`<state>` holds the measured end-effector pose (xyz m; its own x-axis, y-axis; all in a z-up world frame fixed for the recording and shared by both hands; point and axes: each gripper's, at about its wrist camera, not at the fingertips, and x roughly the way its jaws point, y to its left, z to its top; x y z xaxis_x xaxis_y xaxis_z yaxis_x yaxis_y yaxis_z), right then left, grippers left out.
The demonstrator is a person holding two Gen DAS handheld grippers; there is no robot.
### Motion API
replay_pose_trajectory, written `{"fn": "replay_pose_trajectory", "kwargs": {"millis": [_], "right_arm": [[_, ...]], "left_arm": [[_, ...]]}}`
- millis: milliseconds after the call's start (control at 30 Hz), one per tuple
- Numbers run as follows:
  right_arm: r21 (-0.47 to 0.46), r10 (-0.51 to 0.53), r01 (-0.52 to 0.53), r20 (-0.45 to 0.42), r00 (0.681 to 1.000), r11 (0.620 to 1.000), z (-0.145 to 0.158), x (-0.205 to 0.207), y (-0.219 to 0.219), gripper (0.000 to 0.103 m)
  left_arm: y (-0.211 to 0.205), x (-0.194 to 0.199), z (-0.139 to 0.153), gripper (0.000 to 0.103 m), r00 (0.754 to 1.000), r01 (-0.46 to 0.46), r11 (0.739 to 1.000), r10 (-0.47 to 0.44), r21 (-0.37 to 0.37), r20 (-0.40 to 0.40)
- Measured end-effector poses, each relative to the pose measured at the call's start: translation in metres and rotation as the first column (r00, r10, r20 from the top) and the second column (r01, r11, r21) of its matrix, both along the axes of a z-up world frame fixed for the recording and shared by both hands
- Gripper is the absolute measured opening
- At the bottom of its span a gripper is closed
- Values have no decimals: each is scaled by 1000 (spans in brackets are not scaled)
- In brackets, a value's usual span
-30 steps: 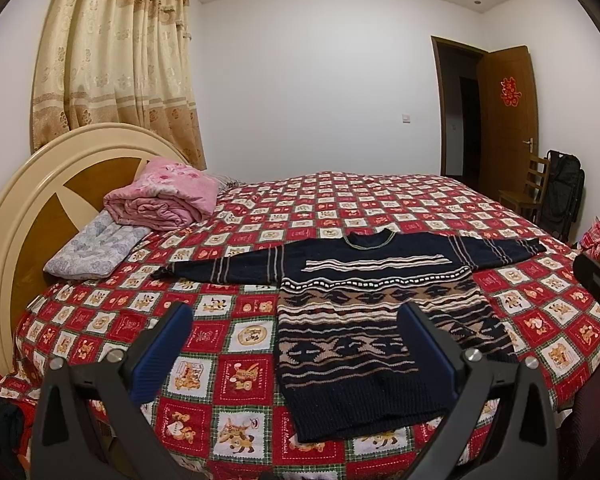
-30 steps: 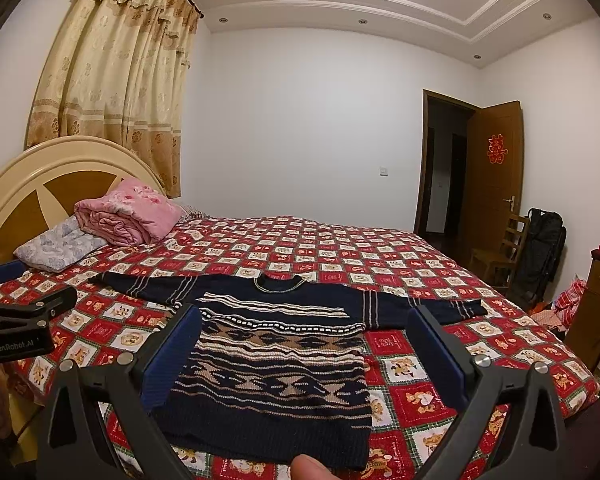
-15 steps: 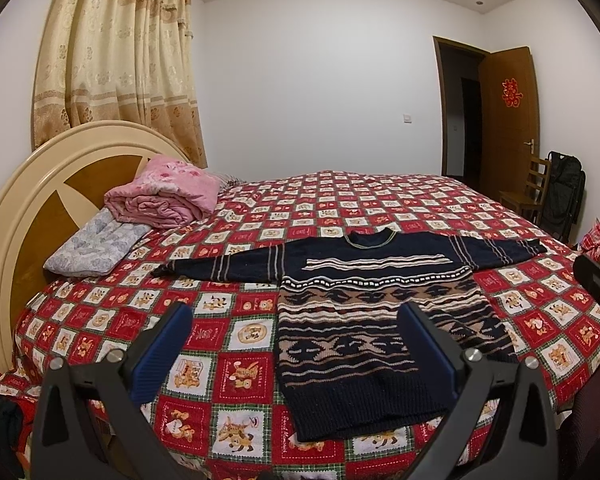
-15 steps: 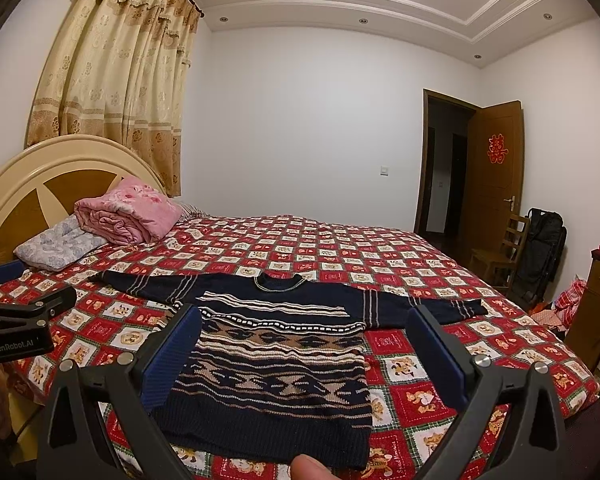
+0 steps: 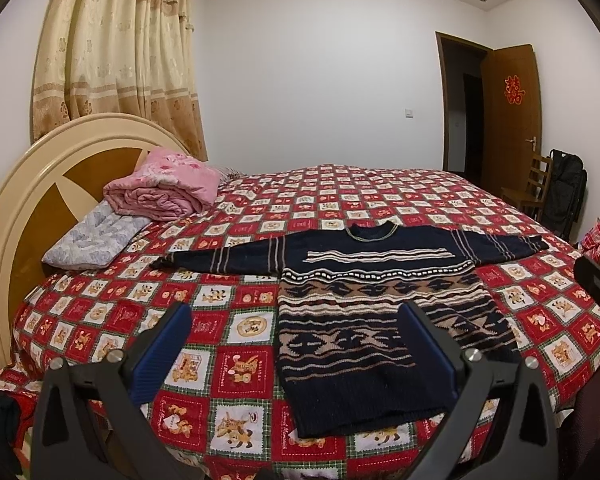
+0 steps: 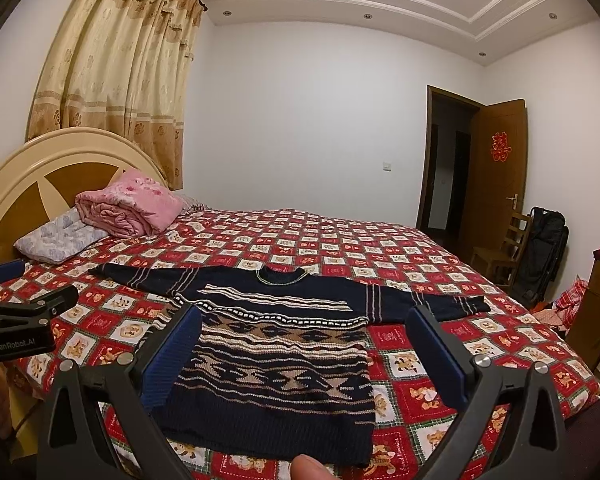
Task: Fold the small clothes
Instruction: 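Move the right tool down to the navy sweater's sleeve cuff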
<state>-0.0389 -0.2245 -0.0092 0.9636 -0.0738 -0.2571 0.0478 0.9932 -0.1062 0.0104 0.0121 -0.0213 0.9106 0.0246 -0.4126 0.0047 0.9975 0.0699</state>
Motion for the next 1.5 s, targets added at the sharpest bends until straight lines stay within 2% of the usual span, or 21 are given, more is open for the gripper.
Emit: {"fn": "replay_pose_trajectory", "kwargs": {"millis": [267, 533, 633, 800, 933, 1067, 1167, 1233, 1300, 1433, 1500], "right_arm": [[9, 51, -51, -26, 998, 999, -13, 10, 3, 102], [12, 62, -61, -124, 990, 998, -45, 52, -9, 102], [37, 6, 0, -153, 988, 999, -52, 77, -34, 102], [146, -114, 148, -221, 969, 978, -59, 126, -103, 99], [146, -203, 242, -240, 949, 959, -55, 156, -144, 90], [178, -253, 308, -275, 927, 935, -51, 185, -183, 90], [169, -278, 337, -301, 912, 926, -52, 207, -203, 89], [188, -272, 347, -335, 902, 919, -57, 224, -218, 77], [223, -277, 377, -378, 883, 899, -65, 239, -237, 75], [227, -329, 441, -403, 854, 868, -74, 262, -276, 66], [254, -342, 473, -423, 839, 844, -79, 273, -300, 65]], "left_arm": [[4, 8, -8, 103, 1000, -17, 1000, 17, -8, -5], [13, 49, -38, 103, 997, -19, 1000, 20, 6, -71], [14, 76, -49, 103, 995, -29, 999, 32, 38, -91], [20, 126, -63, 103, 990, -48, 997, 56, 58, -131], [21, 160, -69, 103, 987, -56, 996, 65, 62, -147], [18, 188, -69, 103, 989, -53, 995, 65, 89, -134], [17, 208, -70, 103, 990, -56, 994, 67, 90, -123], [16, 222, -72, 103, 990, -58, 994, 69, 94, -124], [14, 236, -77, 103, 989, -60, 993, 72, 101, -126], [12, 265, -90, 103, 986, -75, 989, 92, 127, -137], [15, 280, -98, 103, 982, -85, 988, 105, 130, -159]]}}
